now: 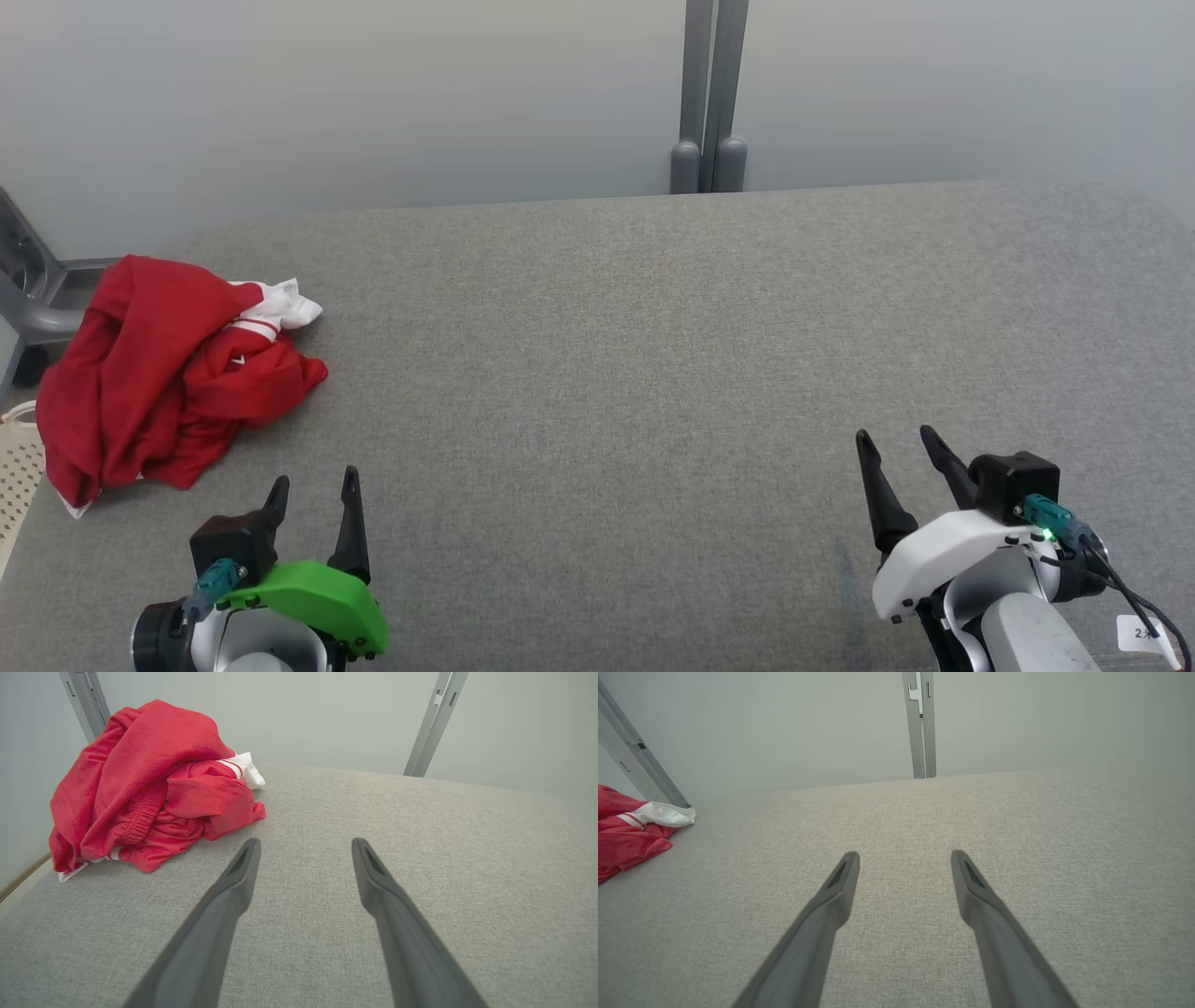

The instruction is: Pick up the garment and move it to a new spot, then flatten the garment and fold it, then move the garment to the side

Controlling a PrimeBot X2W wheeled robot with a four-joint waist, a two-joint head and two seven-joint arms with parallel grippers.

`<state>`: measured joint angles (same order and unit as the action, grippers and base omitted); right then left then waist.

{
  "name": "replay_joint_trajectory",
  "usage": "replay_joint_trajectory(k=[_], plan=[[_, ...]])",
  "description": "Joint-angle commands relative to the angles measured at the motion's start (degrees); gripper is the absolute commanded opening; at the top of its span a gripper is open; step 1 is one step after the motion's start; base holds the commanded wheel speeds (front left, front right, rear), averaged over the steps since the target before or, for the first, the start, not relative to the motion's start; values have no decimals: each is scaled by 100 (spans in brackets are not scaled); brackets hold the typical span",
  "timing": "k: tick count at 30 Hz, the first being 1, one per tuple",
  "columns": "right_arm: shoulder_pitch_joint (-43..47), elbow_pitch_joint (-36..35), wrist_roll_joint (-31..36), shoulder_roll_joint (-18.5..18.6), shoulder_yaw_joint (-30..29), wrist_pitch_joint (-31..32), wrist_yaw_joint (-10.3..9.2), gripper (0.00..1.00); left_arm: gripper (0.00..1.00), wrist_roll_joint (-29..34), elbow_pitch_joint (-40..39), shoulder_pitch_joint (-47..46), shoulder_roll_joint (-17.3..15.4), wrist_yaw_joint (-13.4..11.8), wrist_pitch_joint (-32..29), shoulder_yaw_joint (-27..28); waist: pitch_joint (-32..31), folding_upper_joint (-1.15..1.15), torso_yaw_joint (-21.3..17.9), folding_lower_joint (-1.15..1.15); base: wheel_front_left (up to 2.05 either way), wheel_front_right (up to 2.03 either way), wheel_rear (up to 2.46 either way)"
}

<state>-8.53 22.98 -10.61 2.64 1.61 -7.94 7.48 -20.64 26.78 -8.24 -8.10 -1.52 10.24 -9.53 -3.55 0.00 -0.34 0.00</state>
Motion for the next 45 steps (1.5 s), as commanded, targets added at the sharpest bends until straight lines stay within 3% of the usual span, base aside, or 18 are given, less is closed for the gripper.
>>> replay_joint_trajectory(k=[1,22,36,45], plan=[[-81,15,144,31,6,-46,2,100,100,129,18,-120,-62,-18,48,-30,-3,0,4,0,0,0,0],[-134,238,1019,35,157,-210,1,100,100,611,139,11,-116,-194,94,-139,-122,0,8,0,0,0,0],[-69,212,943,34,145,-226,1,100,100,491,61,61,-153,-234,32,-182,-117,0,21,0,0,0,0],[-8,163,879,32,113,-260,1,100,100,442,31,31,-197,-262,15,-193,-80,0,553,0,0,0,0]])
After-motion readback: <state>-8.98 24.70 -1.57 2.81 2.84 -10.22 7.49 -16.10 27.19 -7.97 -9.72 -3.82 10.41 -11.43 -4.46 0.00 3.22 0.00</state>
